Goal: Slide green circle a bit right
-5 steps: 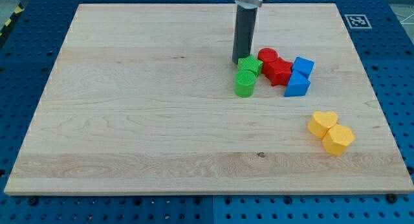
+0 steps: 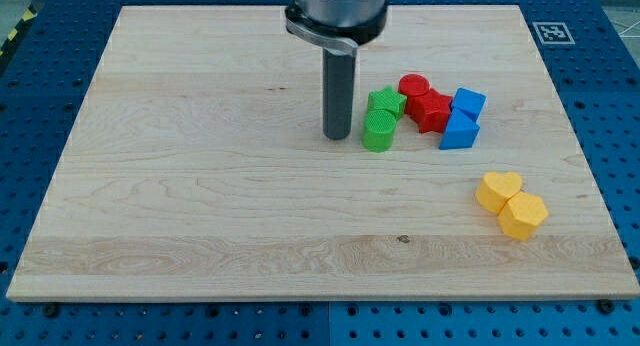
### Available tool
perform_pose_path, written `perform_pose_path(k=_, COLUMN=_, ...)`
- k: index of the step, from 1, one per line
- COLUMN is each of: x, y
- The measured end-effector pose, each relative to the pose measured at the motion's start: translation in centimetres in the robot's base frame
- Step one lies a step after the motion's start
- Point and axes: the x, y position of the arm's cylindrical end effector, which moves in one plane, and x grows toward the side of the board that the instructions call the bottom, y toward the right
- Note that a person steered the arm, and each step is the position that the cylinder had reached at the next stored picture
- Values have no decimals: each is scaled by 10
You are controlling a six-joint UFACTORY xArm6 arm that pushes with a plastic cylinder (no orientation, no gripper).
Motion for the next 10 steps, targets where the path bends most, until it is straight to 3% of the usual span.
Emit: perform_pose_path(k=10, x=4, y=39)
